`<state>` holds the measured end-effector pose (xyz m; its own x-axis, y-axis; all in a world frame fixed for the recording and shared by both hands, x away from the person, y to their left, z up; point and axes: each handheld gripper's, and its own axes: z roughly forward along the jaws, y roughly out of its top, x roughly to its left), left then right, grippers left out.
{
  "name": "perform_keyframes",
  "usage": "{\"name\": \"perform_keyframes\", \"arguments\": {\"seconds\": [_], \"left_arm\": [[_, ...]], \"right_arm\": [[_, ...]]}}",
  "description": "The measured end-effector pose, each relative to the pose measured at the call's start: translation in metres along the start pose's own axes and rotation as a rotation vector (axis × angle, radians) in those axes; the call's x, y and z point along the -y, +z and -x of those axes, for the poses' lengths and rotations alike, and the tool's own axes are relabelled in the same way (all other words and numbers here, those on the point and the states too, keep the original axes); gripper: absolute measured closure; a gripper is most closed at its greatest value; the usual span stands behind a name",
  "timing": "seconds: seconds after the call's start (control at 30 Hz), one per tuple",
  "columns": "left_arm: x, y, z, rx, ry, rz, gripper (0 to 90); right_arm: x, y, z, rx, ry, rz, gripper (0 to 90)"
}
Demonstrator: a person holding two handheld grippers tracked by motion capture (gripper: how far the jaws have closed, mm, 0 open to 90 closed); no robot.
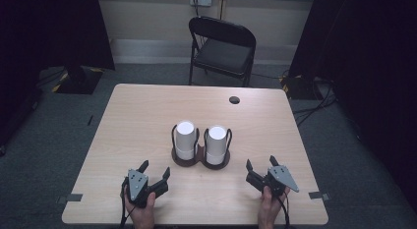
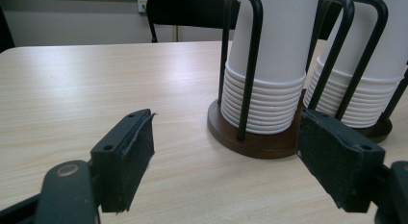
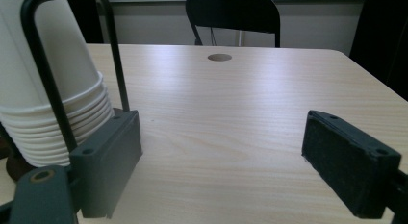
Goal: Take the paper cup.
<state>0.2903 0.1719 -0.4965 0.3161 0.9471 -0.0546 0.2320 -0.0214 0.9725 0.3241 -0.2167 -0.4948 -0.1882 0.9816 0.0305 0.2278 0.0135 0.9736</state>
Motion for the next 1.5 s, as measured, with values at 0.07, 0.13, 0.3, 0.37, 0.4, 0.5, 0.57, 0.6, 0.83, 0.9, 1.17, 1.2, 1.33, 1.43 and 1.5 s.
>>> {"name": "perform_keyframes", "arguments": {"seconds": [0.07, 0.13, 0.3, 0.37, 0.4, 0.5, 0.57, 0.6, 0.83, 0.9, 1.17, 1.2, 1.33, 1.43, 1.5], "left_arm": [[0.0, 0.001, 0.0, 0.004, 0.002, -0.003, 16.9], [0.0, 0.001, 0.0, -0.001, -0.001, -0.009, 16.8], [-0.001, 0.002, 0.002, -0.024, 0.011, -0.019, 18.7], [0.0, 0.001, 0.003, -0.023, 0.012, -0.011, 18.6], [0.0, 0.001, 0.003, -0.025, 0.011, -0.009, 18.5], [0.0, 0.0, 0.001, -0.038, -0.001, 0.004, 15.3], [0.0, 0.0, 0.001, -0.037, -0.003, 0.0, 15.6], [0.0, 0.001, 0.002, -0.036, 0.003, -0.005, 15.6], [0.0, 0.0, 0.001, 0.016, 0.005, 0.0, 16.8], [0.0, -0.001, 0.001, 0.024, -0.003, 0.011, 16.8], [0.0, -0.001, 0.002, 0.024, 0.011, 0.005, 16.8], [0.0, -0.001, 0.002, 0.024, 0.011, 0.005, 16.8], [0.0, 0.0, 0.002, 0.008, 0.009, -0.002, 16.7], [0.0, 0.0, 0.003, 0.004, 0.019, -0.003, 16.8], [0.0, 0.0, 0.004, 0.005, 0.017, 0.001, 16.9]], "right_arm": [[0.0, 0.0, 0.001, -0.005, 0.003, -0.003, 13.2], [0.001, -0.002, 0.0, -0.009, 0.003, 0.023, 13.2], [0.002, -0.005, 0.002, -0.039, 0.029, 0.047, 13.3], [0.002, -0.004, 0.002, -0.046, 0.028, 0.037, 13.5], [0.002, -0.004, 0.002, -0.045, 0.023, 0.035, 13.5], [0.002, -0.004, 0.001, -0.055, 0.029, 0.041, 16.2], [0.002, -0.004, 0.0, -0.061, 0.027, 0.039, 21.0], [0.002, -0.003, 0.0, -0.066, 0.023, 0.039, 21.3], [-0.001, -0.002, -0.002, -0.121, 0.048, 0.021, 23.6], [-0.002, -0.003, -0.003, -0.134, 0.054, 0.019, 24.2], [-0.012, -0.003, -0.016, -0.24, 0.047, 0.044, 24.3], [-0.013, -0.003, -0.017, -0.248, 0.043, 0.044, 24.3], [-0.016, -0.003, -0.018, -0.291, 0.05, 0.044, 24.8], [-0.019, -0.003, -0.02, -0.316, 0.038, 0.046, 26.2], [-0.02, -0.003, -0.021, -0.321, 0.038, 0.045, 26.3]]}}
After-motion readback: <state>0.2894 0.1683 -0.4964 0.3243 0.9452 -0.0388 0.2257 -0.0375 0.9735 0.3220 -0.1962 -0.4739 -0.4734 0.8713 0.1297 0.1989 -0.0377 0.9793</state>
